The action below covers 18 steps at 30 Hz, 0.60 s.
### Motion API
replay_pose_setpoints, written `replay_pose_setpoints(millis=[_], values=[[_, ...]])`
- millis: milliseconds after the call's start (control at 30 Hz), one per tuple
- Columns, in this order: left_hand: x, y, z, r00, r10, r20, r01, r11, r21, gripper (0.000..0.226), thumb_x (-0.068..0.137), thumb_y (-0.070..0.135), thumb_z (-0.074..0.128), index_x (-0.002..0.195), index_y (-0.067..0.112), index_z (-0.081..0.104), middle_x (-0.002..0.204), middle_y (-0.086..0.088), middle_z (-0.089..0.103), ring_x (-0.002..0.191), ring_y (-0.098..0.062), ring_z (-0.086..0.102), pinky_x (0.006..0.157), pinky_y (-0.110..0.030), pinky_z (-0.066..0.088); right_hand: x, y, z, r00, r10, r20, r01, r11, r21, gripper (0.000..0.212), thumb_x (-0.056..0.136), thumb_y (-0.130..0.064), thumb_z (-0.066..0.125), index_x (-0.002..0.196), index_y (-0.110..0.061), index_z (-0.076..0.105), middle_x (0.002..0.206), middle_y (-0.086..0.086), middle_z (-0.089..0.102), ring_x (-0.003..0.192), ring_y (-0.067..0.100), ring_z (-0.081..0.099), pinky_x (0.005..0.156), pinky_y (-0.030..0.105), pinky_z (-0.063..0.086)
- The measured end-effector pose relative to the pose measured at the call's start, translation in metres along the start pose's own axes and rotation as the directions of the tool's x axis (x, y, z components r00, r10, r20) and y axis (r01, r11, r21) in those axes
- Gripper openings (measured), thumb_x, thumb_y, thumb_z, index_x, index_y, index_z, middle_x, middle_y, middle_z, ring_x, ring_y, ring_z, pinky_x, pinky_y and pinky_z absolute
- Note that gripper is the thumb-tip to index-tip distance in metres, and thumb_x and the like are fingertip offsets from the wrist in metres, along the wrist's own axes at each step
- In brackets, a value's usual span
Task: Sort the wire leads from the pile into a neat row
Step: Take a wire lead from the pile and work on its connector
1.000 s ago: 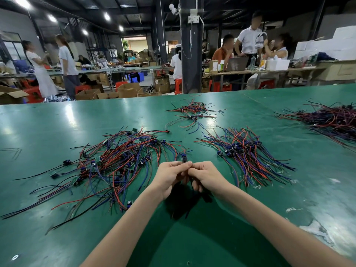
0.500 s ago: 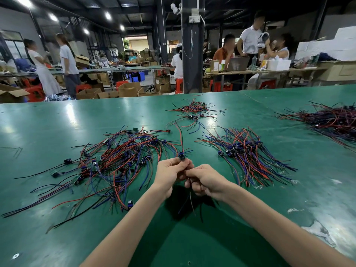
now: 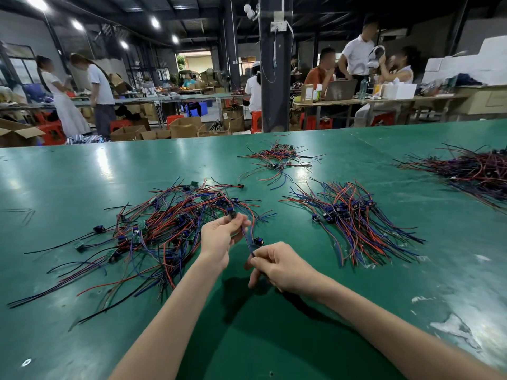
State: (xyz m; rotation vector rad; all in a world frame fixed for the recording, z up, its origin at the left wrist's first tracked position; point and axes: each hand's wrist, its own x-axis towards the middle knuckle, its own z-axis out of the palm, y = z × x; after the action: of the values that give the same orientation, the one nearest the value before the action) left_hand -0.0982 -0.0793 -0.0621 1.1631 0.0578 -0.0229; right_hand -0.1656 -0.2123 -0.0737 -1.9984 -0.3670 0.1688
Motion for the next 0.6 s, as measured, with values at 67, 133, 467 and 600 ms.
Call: replay_pose_setpoints(millis=[67,133,467,600], values=[[0.001,0.000,-0.002,1.000,-0.014,-0.012,0.014,1.000,-0.009,0.010,0.088,0.000,0.059,0.079,0.001,0.063,0.061,-0.001,0.069,0.057,-0.007,0.067,0.064,-0.020,0.057,-0.002,-0.001,0.001,0.996,-0.088,-0.014,0.086,0.992,-0.097,0.018,0.095,-0.004,0.046,0.092,-0.005,0.063,0.079,0.011,0.073,0.038,0.004,0.036,0.041,0.014,0.031],[0.002,0.001,-0.003,0.999,-0.025,-0.023,0.024,0.999,-0.035,0.008,0.087,0.000,0.060,0.080,0.000,0.063,0.063,-0.002,0.070,0.058,-0.008,0.067,0.066,-0.022,0.058,-0.004,-0.002,0.000,0.992,-0.125,-0.012,0.123,0.985,-0.119,0.017,0.093,0.000,0.047,0.094,-0.006,0.063,0.080,0.011,0.074,0.044,0.004,0.034,0.046,0.017,0.031],[0.008,-0.001,-0.009,0.998,-0.036,-0.055,0.035,0.999,-0.026,0.005,0.087,0.002,0.062,0.085,-0.002,0.064,0.070,-0.006,0.070,0.061,-0.010,0.067,0.071,-0.025,0.058,-0.007,-0.002,0.000,0.988,-0.151,0.019,0.153,0.981,-0.120,0.018,0.096,-0.008,0.049,0.085,-0.005,0.063,0.066,0.007,0.070,0.052,0.018,0.049,0.054,0.033,0.042],[0.009,-0.002,-0.011,0.998,-0.041,-0.056,0.040,0.999,-0.025,0.006,0.086,0.003,0.063,0.083,-0.002,0.065,0.067,-0.006,0.071,0.061,-0.011,0.068,0.069,-0.025,0.058,-0.009,-0.005,-0.002,0.985,-0.168,0.038,0.171,0.979,-0.113,0.019,0.095,-0.003,0.048,0.088,-0.014,0.062,0.076,0.008,0.073,0.056,0.015,0.042,0.056,0.032,0.036]])
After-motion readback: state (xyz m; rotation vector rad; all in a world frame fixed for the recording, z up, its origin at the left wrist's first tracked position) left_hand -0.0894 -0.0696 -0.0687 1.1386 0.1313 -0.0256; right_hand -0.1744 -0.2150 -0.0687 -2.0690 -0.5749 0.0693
